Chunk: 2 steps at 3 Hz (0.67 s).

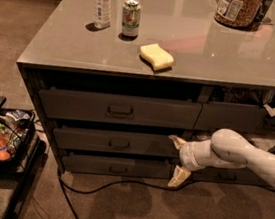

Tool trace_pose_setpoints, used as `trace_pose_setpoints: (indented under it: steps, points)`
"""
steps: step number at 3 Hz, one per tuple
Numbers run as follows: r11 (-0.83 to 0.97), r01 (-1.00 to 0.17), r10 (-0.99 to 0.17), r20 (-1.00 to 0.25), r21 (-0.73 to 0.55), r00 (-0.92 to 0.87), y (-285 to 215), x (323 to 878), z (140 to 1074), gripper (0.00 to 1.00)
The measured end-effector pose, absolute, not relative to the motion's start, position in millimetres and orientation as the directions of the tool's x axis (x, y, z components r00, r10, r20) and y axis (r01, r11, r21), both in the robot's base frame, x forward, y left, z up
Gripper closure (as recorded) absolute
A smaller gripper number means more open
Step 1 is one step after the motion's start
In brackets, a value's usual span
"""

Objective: Open middle drawer

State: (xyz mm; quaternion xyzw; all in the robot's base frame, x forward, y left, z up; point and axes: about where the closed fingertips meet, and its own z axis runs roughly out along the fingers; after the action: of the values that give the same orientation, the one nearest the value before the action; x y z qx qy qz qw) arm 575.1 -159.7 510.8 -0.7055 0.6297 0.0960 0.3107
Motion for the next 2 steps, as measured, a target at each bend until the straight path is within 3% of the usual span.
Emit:
trace_pose_setpoints:
  steps: [2]
  points:
    - [-0.03, -0.928, -0.794, -0.555, -0.372, 0.248, -157.6, 589.6, 476.8, 0.0]
